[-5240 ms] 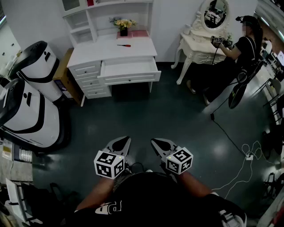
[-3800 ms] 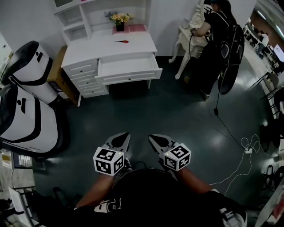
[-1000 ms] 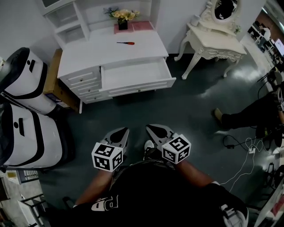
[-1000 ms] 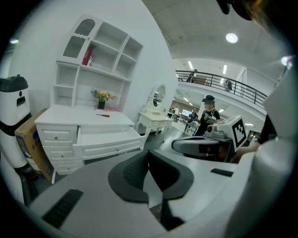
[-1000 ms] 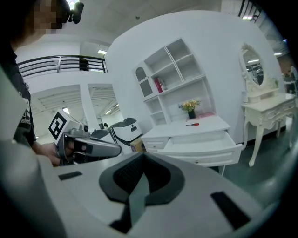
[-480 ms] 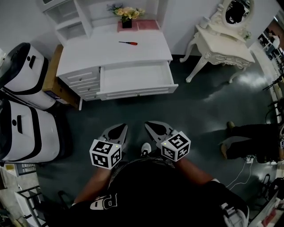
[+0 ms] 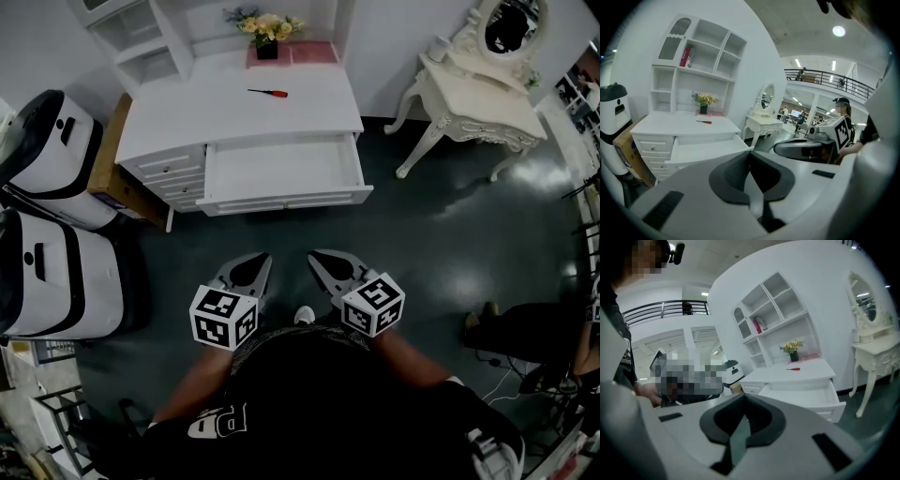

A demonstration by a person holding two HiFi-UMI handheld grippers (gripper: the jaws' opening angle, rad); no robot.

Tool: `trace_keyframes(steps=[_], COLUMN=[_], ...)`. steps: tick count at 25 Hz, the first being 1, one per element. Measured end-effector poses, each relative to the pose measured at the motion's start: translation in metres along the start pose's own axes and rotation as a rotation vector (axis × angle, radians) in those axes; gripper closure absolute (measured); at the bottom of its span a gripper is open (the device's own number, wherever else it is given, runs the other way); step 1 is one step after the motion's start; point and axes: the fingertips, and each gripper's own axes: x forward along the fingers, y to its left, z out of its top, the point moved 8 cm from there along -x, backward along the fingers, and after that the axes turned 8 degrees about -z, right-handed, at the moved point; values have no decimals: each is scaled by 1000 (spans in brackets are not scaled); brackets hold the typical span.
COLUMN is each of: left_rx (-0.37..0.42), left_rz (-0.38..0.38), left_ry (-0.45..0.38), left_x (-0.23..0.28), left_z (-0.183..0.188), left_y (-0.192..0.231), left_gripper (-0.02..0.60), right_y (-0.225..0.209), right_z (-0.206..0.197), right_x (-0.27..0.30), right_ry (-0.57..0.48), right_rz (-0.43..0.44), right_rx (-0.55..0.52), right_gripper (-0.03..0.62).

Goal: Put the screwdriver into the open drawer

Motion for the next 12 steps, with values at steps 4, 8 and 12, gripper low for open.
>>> trace_keyframes(steps=[4, 8, 12], left_rx=[7, 14, 11], left_rz=[6, 10, 10], left_ry=[6, 8, 12], left_x=[10, 17, 19], left_z=[8, 14, 16], left_y=[-2, -4, -5], left_gripper=[566, 566, 566], right_y=[-12, -20, -23], right_z=[5, 6, 4], right_x=[-1, -3, -4], right_ry=[-8, -13, -8], right_rz=[2, -2, -5], right_rx=[9, 21, 33], right_gripper=[585, 585, 585])
